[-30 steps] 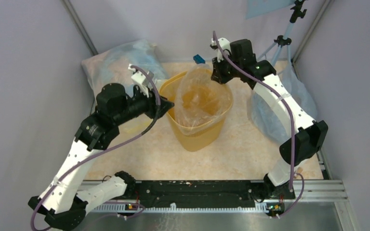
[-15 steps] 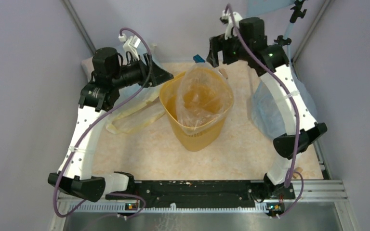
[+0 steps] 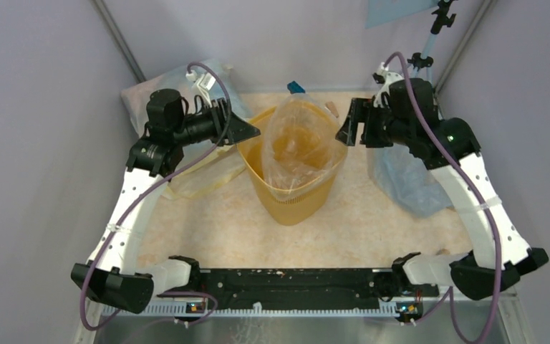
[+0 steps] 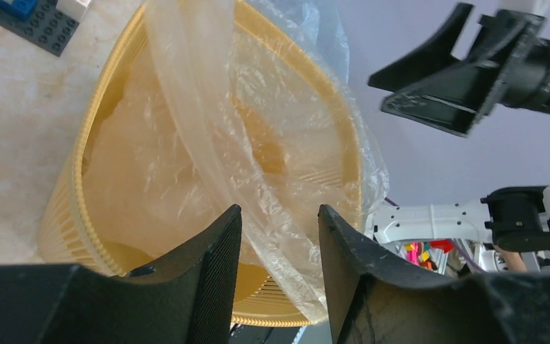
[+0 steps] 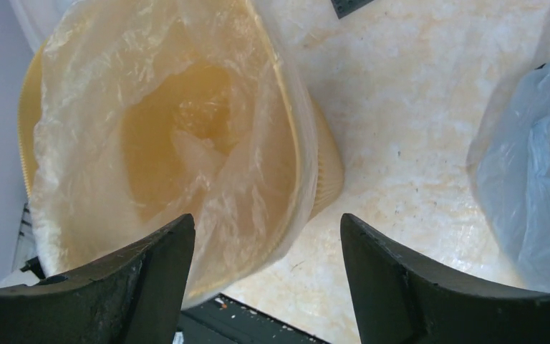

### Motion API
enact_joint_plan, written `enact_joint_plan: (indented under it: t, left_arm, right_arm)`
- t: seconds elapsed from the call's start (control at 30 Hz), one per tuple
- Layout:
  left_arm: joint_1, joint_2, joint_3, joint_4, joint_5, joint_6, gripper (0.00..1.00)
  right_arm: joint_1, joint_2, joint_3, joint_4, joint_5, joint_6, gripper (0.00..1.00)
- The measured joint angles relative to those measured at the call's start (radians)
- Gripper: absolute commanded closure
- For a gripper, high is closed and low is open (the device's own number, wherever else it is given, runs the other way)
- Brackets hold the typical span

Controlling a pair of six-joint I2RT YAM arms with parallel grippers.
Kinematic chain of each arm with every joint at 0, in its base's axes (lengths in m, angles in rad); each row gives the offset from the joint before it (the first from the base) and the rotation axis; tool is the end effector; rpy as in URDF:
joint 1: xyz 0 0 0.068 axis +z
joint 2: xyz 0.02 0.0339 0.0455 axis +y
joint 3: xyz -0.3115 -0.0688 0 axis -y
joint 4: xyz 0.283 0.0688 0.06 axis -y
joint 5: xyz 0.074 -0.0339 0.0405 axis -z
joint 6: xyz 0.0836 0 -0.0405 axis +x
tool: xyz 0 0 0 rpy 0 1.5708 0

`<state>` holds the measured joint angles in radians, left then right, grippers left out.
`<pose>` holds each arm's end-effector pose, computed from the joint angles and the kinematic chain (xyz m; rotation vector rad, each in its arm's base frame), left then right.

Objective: Put the trash bags into the trash bin
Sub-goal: Place the trash bag in the trash bin.

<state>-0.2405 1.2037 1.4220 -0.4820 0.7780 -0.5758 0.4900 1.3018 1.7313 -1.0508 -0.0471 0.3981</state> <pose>0.2778 -0.1285 0.4893 0.2655 1.9325 -1.2659 0.2607 0.1435 0.4945 -0.1303 2.2419 0.5436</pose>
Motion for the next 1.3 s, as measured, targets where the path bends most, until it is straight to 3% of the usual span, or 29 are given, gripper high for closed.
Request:
enact_joint_plan:
  t: [0.13,0.3,0.5,1.3]
  left_arm:
    - [0.001,-0.035,-0.085,0.044,-0.011,-0.026,0.52]
    - [0.001,-0.034,-0.111,0.107,-0.011,-0.059,0.52]
    - [0.001,-0.023,-0.122,0.142,-0.003,-0.081,0.56]
    - [0.001,0.018,-0.185,0.183,0.081,-0.144,0.54]
  right_arm:
    - [0.0,-0.11,-0.078,0.023,-0.01,0.053,0.26]
    - [0.0,-0.195,-0.194,0.062,-0.053,0.124,0.35]
    - [0.0,-0.148,-0.247,0.093,-0.062,0.196,0.48]
    - [-0.003,-0.138,-0.41,0.258,-0.071,0.347,0.63]
